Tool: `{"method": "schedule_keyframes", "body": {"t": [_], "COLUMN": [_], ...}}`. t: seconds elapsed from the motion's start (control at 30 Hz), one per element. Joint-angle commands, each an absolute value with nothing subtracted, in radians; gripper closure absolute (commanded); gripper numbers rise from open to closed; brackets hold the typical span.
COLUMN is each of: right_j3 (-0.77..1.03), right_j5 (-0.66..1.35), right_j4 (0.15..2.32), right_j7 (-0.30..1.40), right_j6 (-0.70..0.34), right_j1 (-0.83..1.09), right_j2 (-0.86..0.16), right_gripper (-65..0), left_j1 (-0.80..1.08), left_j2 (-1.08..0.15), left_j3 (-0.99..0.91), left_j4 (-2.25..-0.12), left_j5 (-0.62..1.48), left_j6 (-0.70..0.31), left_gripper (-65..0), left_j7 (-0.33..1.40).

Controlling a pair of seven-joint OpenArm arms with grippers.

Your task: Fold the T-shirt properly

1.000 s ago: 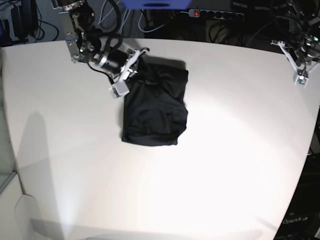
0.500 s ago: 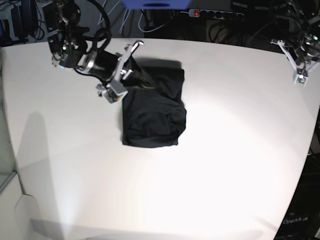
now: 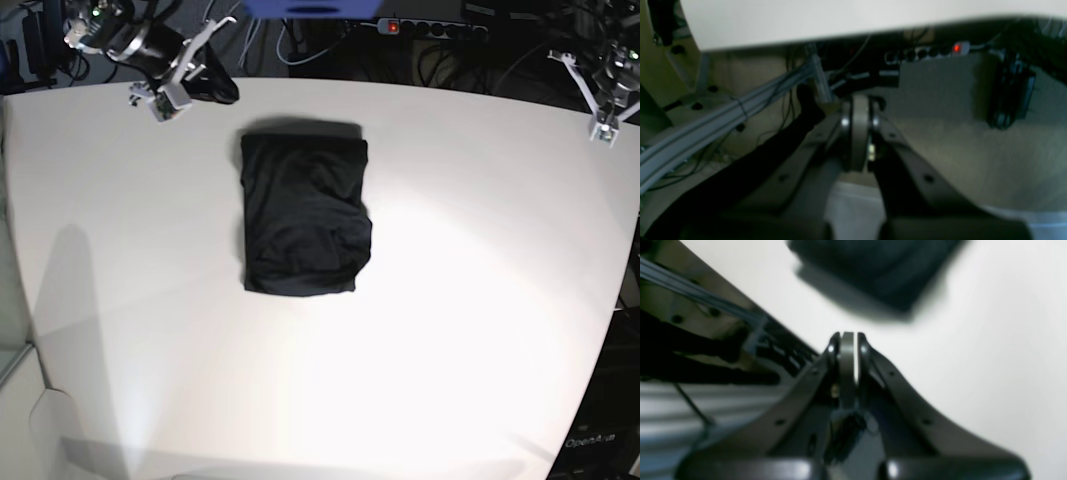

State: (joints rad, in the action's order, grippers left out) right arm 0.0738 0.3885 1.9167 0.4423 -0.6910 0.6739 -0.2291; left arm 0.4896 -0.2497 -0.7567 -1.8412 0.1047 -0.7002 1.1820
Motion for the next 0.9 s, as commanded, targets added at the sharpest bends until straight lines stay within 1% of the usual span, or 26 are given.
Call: {"method": "schedule_keyframes", "body": {"t": [0.0,0.03,0.1,0.2,0.27,0.37,0.47,0.63,0.7,0.87], "right_j3": [0.096,0.12,0.182,0.271,0.308,0.326,0.328,0.328,0.328,0.329], "right_j5": [0.41,0.41,0.41,0.38,0.335,0.265,0.214,0.143,0.096,-0.008], "right_j4": [1.931,1.925,1.913,1.859,1.797,1.641,1.429,1.041,0.86,0.406], "right_j7": [0.406,0.404,0.372,0.291,0.255,0.205,0.114,-0.024,-0.088,-0.271], "right_j6": [-0.698,-0.698,-0.698,-0.698,-0.698,-0.698,-0.698,-0.698,-0.698,-0.698], "right_j1": [0.7,0.731,0.783,0.842,0.843,0.831,0.768,0.615,0.53,0.32], "right_j2": [-0.231,-0.231,-0.225,-0.183,-0.156,-0.136,-0.133,-0.137,-0.14,-0.188], "right_gripper": [0.0,0.0,0.0,0.0,0.0,0.0,0.0,0.0,0.0,0.0], "left_j1": [0.509,0.524,0.555,0.608,0.618,0.613,0.564,0.464,0.41,0.272], "left_j2": [-0.262,-0.262,-0.254,-0.2,-0.16,-0.091,-0.021,0.048,0.062,0.061], "left_j3": [-0.762,-0.762,-0.76,-0.76,-0.753,-0.702,-0.668,-0.674,-0.714,-0.837], "left_j4": [-1.865,-1.865,-1.863,-1.853,-1.85,-1.782,-1.644,-1.32,-1.184,-0.875], "left_j5": [0.105,0.105,0.104,0.084,0.013,-0.154,-0.311,-0.496,-0.544,-0.653], "left_j6": [-0.698,-0.698,-0.698,-0.698,-0.698,-0.698,-0.698,-0.698,-0.698,-0.698], "left_gripper": [0.0,0.0,0.0,0.0,0.0,0.0,0.0,0.0,0.0,0.0], "left_j7": [1.179,1.173,1.107,0.981,0.923,0.834,0.713,0.484,0.389,0.18]}}
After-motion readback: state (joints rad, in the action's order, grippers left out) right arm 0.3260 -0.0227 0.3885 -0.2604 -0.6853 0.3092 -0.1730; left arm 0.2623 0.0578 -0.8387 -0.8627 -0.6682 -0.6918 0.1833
